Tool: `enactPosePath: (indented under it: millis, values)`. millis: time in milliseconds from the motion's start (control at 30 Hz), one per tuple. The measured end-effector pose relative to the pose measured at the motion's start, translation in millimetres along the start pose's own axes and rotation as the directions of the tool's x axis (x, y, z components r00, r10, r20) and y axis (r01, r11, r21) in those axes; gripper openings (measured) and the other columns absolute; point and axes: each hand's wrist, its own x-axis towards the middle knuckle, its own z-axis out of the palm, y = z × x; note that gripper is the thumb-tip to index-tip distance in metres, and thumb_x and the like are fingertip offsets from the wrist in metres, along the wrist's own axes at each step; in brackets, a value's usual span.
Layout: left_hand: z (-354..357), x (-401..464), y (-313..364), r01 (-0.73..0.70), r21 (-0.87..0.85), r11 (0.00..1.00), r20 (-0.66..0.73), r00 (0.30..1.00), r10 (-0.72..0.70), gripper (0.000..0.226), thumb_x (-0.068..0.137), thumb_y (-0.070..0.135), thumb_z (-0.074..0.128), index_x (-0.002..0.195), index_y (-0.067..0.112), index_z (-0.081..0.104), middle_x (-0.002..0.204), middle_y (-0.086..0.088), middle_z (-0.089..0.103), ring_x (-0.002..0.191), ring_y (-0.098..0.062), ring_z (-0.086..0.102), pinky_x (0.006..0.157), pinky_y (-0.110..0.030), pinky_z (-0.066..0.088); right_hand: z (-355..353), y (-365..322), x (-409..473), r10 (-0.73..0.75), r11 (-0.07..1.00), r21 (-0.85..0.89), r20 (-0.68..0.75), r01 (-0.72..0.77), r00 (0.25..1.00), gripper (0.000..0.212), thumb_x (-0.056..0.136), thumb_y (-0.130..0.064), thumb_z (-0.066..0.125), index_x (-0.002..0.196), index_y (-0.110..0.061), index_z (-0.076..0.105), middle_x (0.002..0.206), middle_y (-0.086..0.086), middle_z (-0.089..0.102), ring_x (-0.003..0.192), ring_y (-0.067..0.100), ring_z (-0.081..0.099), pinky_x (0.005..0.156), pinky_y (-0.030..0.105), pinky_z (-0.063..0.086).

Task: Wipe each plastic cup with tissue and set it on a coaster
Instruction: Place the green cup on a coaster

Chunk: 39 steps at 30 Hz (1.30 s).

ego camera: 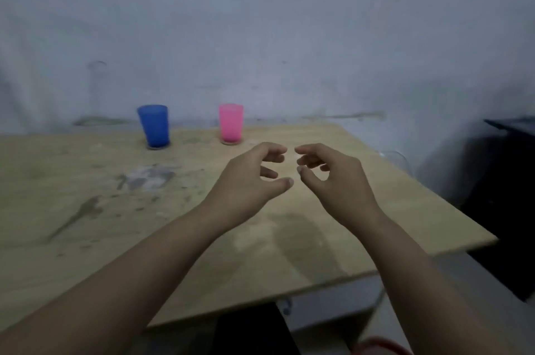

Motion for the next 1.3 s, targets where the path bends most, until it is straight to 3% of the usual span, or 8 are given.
enactPosePath:
  millis: [133, 300, 567, 767, 900, 1000, 1100, 1300]
  values:
    - [-94, -13, -41, 0.1, 0.168, 0.981, -0.17, 0.983, -0.071, 0.05, 0.081, 0.024, 0.073, 0.126, 0.028, 0.052, 0.12, 0.014, 0.057, 0.099, -0.005, 0.058, 0.078, -0.023, 0.05, 69, -52, 47, -0.094, 0.995, -0.002, 0.202, 0.096, 0.975, 0.032, 0.085, -0.02, 0.061, 0.117, -0.025, 0.061, 0.1, -0.007, 0.068, 0.094, 0.007, 0.059, 0.079, 0.017, 0.04]
    - [-197, -59, -103, 0.302, 0.259, 0.917, -0.386, 0.903, -0.188, 0.05, 0.08, 0.021, 0.074, 0.126, 0.024, 0.054, 0.122, 0.007, 0.058, 0.099, -0.011, 0.058, 0.074, -0.022, 0.043, 166, -125, 75, -0.21, 0.978, 0.066, 0.385, 0.199, 0.899, 0.032, 0.087, -0.022, 0.061, 0.119, -0.023, 0.06, 0.1, -0.005, 0.065, 0.097, 0.012, 0.058, 0.084, 0.024, 0.044]
    - [-320, -155, -169, 0.541, 0.236, 0.807, -0.632, 0.716, -0.295, 0.049, 0.078, 0.019, 0.075, 0.124, 0.018, 0.056, 0.12, 0.003, 0.061, 0.098, -0.015, 0.058, 0.079, -0.024, 0.042, 305, -234, 72, -0.372, 0.928, 0.22, 0.54, 0.3, 0.755, 0.032, 0.086, -0.022, 0.063, 0.117, -0.021, 0.061, 0.1, -0.004, 0.065, 0.095, 0.012, 0.059, 0.083, 0.022, 0.043]
    - [-353, -187, -209, 0.625, 0.186, 0.758, -0.679, 0.639, -0.36, 0.051, 0.078, 0.021, 0.074, 0.126, 0.018, 0.056, 0.124, 0.001, 0.06, 0.106, -0.014, 0.056, 0.082, -0.022, 0.04, 376, -263, 62, -0.395, 0.917, 0.3, 0.594, 0.263, 0.701, 0.03, 0.083, -0.019, 0.065, 0.114, -0.018, 0.064, 0.099, 0.0, 0.069, 0.091, 0.016, 0.061, 0.084, 0.027, 0.046]
    - [-358, -188, -232, 0.65, 0.223, 0.727, -0.687, 0.634, -0.356, 0.053, 0.077, 0.023, 0.074, 0.126, 0.018, 0.056, 0.125, 0.001, 0.059, 0.114, -0.014, 0.053, 0.086, -0.02, 0.037, 411, -263, 65, -0.355, 0.93, 0.31, 0.612, 0.198, 0.707, 0.029, 0.082, -0.017, 0.066, 0.112, -0.016, 0.066, 0.095, 0.0, 0.069, 0.087, 0.015, 0.062, 0.082, 0.025, 0.047]
    - [-357, -184, -245, 0.645, 0.217, 0.732, -0.701, 0.625, -0.343, 0.054, 0.076, 0.023, 0.073, 0.127, 0.02, 0.055, 0.126, 0.004, 0.057, 0.115, -0.012, 0.052, 0.095, -0.024, 0.041, 432, -262, 74, -0.297, 0.939, 0.32, 0.571, 0.125, 0.766, 0.029, 0.082, -0.014, 0.066, 0.11, -0.014, 0.067, 0.088, -0.004, 0.066, 0.081, 0.011, 0.059, 0.072, 0.015, 0.044]
    - [-359, -177, -257, 0.627, 0.269, 0.731, -0.699, 0.649, -0.299, 0.053, 0.076, 0.026, 0.073, 0.126, 0.02, 0.056, 0.125, 0.004, 0.058, 0.117, -0.014, 0.052, 0.1, -0.028, 0.04, 454, -263, 85, -0.187, 0.936, 0.352, 0.532, -0.015, 0.826, 0.036, 0.081, -0.016, 0.068, 0.116, -0.013, 0.062, 0.103, 0.003, 0.068, 0.087, 0.013, 0.058, 0.08, 0.023, 0.045]
    - [-365, -166, -274, 0.629, 0.35, 0.694, -0.715, 0.658, -0.236, 0.057, 0.073, 0.035, 0.076, 0.125, 0.023, 0.056, 0.125, 0.006, 0.059, 0.12, -0.013, 0.051, 0.101, -0.033, 0.04, 500, -272, 101, -0.063, 0.911, 0.37, 0.556, -0.179, 0.829, 0.074, 0.076, -0.026, 0.075, 0.138, -0.016, 0.037, 0.135, 0.007, 0.05, 0.12, 0.024, 0.049, 0.097, 0.037, 0.043]
